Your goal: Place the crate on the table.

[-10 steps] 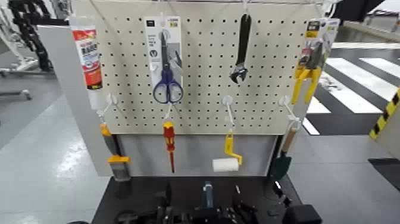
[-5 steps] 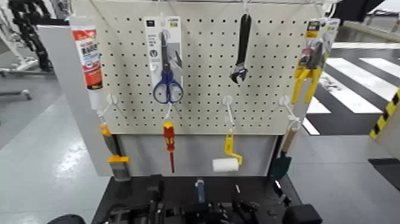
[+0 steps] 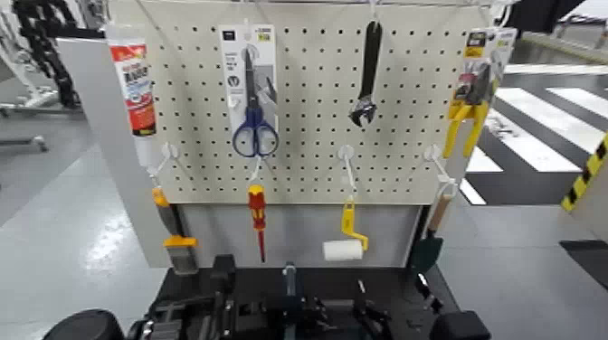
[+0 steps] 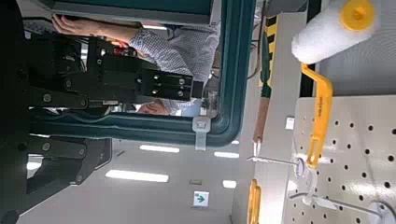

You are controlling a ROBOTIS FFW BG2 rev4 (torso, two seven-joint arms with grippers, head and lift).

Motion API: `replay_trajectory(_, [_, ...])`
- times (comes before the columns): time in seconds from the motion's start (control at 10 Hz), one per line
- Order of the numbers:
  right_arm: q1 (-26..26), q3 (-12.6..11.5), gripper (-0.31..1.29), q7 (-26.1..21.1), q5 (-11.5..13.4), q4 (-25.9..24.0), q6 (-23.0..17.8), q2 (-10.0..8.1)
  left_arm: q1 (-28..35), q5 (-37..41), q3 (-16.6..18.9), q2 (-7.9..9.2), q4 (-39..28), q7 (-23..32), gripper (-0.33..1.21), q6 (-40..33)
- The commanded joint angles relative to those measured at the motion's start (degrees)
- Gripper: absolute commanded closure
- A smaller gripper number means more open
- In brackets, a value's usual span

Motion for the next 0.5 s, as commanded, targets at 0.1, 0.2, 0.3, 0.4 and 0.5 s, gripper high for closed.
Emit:
replay_trajectory(0.1, [-0.05, 0.10, 0.14, 0.00, 0.00, 0.13, -0.07, 0.03, -1.74, -0.36, 0.25, 0.31, 1.76, -0.09, 1.19, 0.50])
replay_trajectory(0.2, [-0.05, 0.10, 0.14, 0.00, 0.00, 0.13, -0.16, 0.03, -2.36, -0.36, 0.25, 0.22, 2.55, -0.09, 1.18, 0.68])
replay_trajectory(0.3, [-0.05, 0.10, 0.14, 0.00, -0.09, 0.22, -0.33, 0.03, -3.06, -0.62, 0.16, 0.31, 3.34, -0.27, 1.18, 0.86])
replay_trajectory(0.4, [-0.05, 0.10, 0.14, 0.00, -0.09, 0.22, -0.42, 0.03, -3.77, -0.88, 0.16, 0.31, 4.13, -0.62, 1.18, 0.94])
replay_trajectory(0.5, [-0.05, 0.19, 0.14, 0.00, -0.09, 0.30, -0.42, 0.03, -4.38, -1.41, 0.16, 0.22, 4.66, -1.15, 1.18, 1.12])
